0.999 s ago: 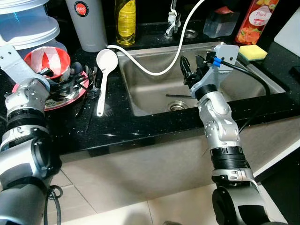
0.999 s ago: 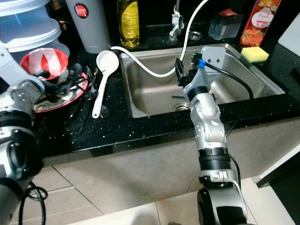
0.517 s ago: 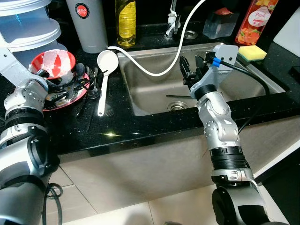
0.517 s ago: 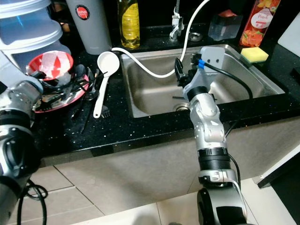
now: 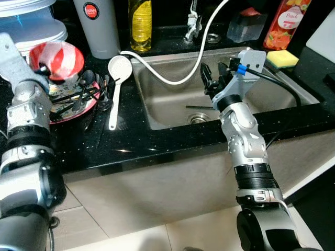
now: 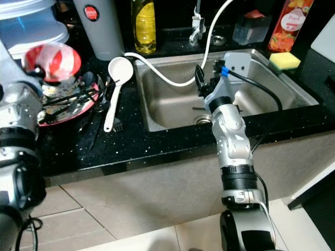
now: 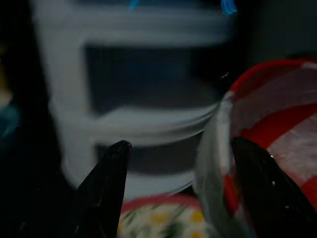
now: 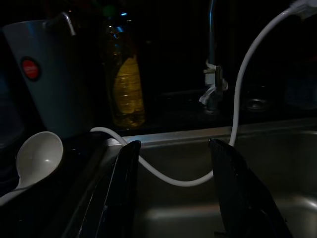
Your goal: Kitchen organization
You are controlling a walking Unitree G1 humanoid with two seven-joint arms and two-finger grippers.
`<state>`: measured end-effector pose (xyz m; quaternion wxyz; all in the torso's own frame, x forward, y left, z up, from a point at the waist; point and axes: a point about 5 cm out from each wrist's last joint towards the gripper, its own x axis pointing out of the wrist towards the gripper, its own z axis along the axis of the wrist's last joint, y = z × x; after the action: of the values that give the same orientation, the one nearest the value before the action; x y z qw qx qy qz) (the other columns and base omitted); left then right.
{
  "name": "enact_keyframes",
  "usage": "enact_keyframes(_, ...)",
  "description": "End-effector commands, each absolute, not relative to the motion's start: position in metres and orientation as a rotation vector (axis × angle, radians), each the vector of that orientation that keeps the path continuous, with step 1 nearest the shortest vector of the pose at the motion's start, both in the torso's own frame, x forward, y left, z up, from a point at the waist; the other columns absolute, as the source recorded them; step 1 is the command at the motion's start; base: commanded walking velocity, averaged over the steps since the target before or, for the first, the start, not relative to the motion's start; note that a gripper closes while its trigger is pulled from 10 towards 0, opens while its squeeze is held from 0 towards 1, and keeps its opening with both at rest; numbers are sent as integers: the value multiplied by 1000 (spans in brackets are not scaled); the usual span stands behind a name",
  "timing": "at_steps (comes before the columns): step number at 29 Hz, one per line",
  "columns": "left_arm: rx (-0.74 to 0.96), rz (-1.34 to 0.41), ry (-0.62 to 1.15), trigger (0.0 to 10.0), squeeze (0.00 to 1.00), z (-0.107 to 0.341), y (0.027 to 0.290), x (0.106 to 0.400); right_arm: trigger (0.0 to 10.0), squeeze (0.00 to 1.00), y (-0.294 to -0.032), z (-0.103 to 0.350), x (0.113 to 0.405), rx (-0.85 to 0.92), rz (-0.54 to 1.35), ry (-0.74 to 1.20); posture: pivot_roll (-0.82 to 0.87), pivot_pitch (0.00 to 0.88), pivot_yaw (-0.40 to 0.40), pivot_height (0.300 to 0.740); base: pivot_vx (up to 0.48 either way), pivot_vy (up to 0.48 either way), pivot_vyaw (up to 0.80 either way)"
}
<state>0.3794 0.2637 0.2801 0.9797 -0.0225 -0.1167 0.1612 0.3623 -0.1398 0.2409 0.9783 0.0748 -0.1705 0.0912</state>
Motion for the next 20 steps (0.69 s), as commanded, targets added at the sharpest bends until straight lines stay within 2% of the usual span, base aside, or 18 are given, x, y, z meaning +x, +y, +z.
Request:
enact_keyframes(1, -2, 284, -283, 10000, 0, 286, 253, 377, 10000, 0, -139, 243, 361, 157, 188, -347, 24, 15, 18, 740, 0, 0, 0)
enact_keyframes(4, 32, 229, -345, 10000, 0, 292, 240, 371, 10000, 0, -138, 245, 361, 162, 197, -356, 24, 15, 18, 740, 0, 0, 0)
enact_keyframes(6, 40, 133, -377, 10000, 0, 293, 224, 366, 10000, 0, -135, 248, 359, 173, 229, -371, 25, 15, 16, 740, 0, 0, 0)
enact_keyframes(9, 37, 90, -380, 10000, 0, 291, 218, 363, 10000, 0, -131, 250, 357, 180, 266, -378, 23, 15, 16, 740, 0, 0, 0)
enact_keyframes(10, 32, 50, -380, 10000, 0, 289, 212, 360, 10000, 0, -123, 253, 354, 226, 347, -371, 24, 13, 17, 740, 0, 0, 0)
enact_keyframes(11, 32, 50, -380, 10000, 0, 289, 212, 360, 10000, 0, -123, 253, 354, 226, 347, -371, 24, 13, 17, 740, 0, 0, 0)
enact_keyframes(15, 17, -44, -392, 10000, 0, 284, 196, 352, 10000, 0, -90, 262, 337, 357, 651, -330, 20, 11, 22, 740, 0, 0, 0)
enact_keyframes(20, 71, -90, -400, 10000, 0, 281, 182, 348, 10000, 0, -69, 266, 331, 396, 749, -309, 19, 6, 22, 740, 0, 0, 0)
